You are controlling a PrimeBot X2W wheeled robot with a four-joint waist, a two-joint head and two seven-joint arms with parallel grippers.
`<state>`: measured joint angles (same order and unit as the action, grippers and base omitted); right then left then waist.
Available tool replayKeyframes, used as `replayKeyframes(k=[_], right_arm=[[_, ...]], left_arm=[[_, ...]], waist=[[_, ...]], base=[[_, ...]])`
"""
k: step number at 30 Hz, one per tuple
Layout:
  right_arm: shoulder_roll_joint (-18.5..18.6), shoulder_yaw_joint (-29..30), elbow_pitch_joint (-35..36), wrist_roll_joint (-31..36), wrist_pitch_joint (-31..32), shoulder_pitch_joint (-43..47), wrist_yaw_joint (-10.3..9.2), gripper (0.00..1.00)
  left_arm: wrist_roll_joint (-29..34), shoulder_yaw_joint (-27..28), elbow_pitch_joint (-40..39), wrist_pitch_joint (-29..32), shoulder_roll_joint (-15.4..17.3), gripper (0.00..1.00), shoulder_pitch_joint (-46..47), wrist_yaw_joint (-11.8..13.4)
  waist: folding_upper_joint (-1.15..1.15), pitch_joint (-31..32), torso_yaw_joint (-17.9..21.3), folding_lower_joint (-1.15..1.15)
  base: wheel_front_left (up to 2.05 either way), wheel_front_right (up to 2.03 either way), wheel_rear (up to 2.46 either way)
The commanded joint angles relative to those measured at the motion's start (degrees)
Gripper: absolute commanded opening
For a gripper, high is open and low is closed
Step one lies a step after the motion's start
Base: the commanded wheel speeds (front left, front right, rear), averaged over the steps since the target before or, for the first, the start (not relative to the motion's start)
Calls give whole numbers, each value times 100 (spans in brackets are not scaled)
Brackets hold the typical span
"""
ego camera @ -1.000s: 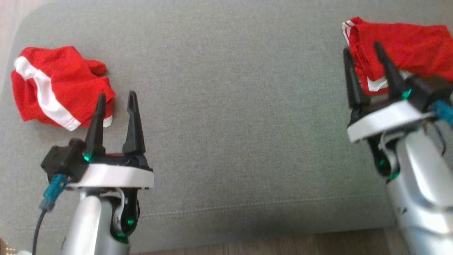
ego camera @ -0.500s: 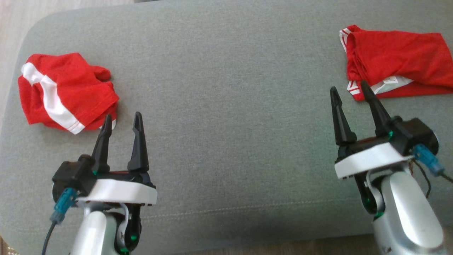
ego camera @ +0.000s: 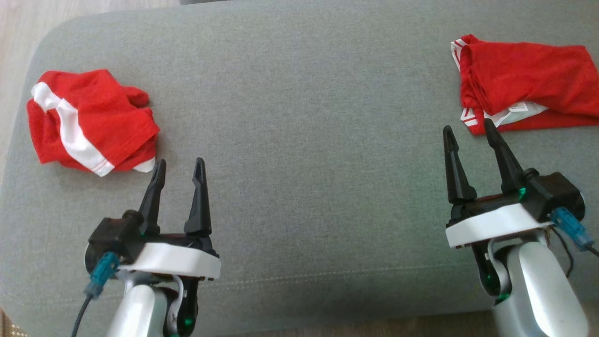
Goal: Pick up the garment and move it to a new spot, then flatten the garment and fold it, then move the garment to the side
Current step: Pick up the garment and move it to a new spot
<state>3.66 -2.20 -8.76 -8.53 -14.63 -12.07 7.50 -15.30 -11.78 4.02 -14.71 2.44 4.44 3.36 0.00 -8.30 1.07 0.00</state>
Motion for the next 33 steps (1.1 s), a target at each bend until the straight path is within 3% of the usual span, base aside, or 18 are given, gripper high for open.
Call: replayKeyframes(k=[1, 33], right_arm=[[-67, -99, 226, 45, -37, -30, -1, 100], [-78, -73, 238, -180, -37, -9, -1, 100]], left_arm=[[-41, 166, -164, -29, 43, 100, 128, 31], [-70, 165, -171, -29, 43, 100, 196, -10]], waist=[[0, -8, -5, 0], [0, -41, -109, 0]], base=[[0, 0, 0], [0, 0, 0]])
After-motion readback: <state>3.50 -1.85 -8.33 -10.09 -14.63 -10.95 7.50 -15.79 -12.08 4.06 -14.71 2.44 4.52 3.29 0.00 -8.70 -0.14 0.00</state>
